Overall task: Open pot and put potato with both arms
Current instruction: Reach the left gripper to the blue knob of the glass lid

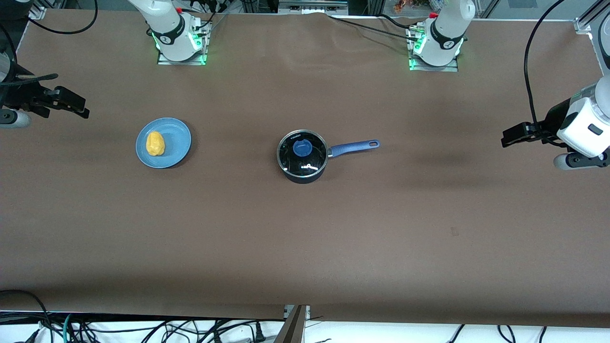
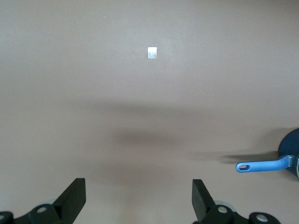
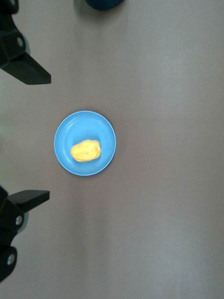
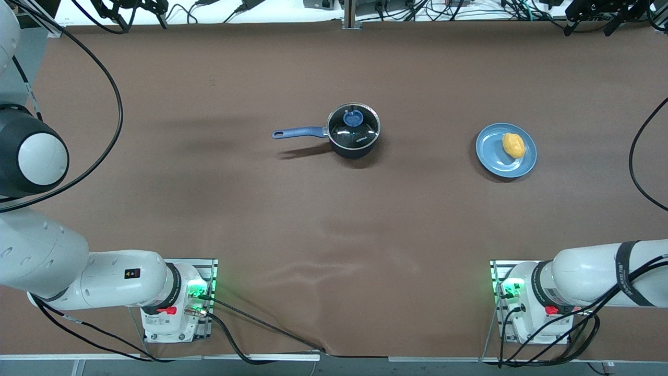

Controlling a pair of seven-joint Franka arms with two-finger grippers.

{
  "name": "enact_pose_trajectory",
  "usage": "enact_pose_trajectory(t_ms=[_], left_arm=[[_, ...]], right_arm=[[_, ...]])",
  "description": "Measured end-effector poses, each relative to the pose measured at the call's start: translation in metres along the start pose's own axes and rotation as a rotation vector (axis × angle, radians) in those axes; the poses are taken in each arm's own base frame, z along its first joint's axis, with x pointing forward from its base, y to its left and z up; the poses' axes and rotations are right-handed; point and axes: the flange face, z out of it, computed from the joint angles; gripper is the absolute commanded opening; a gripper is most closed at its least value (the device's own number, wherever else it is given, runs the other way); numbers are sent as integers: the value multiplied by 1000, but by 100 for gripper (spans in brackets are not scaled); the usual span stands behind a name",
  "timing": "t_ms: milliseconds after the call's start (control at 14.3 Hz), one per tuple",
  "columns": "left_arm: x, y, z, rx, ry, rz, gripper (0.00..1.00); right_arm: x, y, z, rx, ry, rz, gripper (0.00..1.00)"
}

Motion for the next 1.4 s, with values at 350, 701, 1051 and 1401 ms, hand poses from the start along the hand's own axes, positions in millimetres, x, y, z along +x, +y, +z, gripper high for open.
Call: enact_pose_trajectory(t_ms=[350,701,1051,1401], left_arm=[[-2,13,1,-31,-7,16,100],[-16,125,23,-92,-27,-45,100],[-52,311,103,-126,16,-159,100],[-78,410,192,-102,5,-222,100]], right_arm=[[-1,0,1,0,-7,0,100],[-1,0,0,0,-7,0,100],[-3,0,1,0,-23,-1,100],[-4,0,1,1,-32,-1,100]])
